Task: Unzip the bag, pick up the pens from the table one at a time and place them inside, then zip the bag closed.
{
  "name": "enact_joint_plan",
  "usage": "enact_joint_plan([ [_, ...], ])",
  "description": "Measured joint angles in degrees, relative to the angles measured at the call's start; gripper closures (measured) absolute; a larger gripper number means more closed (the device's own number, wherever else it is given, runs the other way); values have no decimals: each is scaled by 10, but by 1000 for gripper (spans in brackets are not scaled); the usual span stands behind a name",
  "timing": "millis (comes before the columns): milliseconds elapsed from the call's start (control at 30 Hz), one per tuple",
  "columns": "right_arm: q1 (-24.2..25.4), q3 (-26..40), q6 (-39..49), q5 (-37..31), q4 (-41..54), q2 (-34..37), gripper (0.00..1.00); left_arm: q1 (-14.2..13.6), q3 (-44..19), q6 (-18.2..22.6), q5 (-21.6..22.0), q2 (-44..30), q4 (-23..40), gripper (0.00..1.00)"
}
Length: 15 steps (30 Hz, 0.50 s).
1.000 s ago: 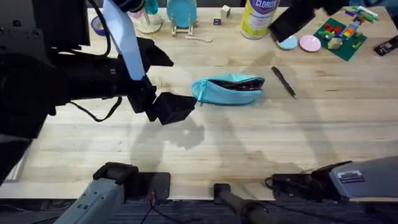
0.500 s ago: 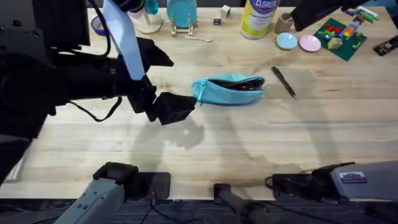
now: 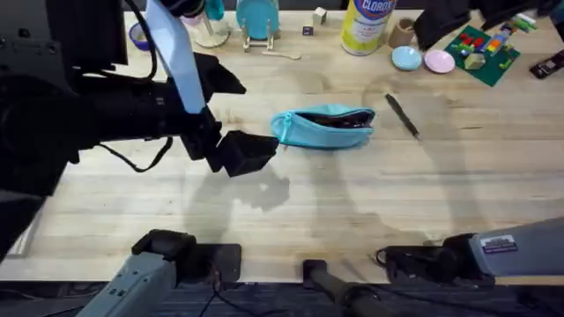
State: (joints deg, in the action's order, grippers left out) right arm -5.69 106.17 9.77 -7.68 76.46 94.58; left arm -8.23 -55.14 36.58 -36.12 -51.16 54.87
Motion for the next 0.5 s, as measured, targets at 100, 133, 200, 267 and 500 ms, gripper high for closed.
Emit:
enact_joint_plan([
  [100,8,-48,-4,2,-34,14,5,0,0,0,0,0,0,7],
  [133,9,-68,-4,2,-49,15,5,0,0,0,0,0,0,8],
  [200,10,-110,-5,3,-81,16,5,0,0,0,0,0,0,7],
  [267,10,-153,-6,4,-117,16,5,0,0,0,0,0,0,7],
  [500,10,-250,-24,4,-188,17,5,0,0,0,0,0,0,7],
])
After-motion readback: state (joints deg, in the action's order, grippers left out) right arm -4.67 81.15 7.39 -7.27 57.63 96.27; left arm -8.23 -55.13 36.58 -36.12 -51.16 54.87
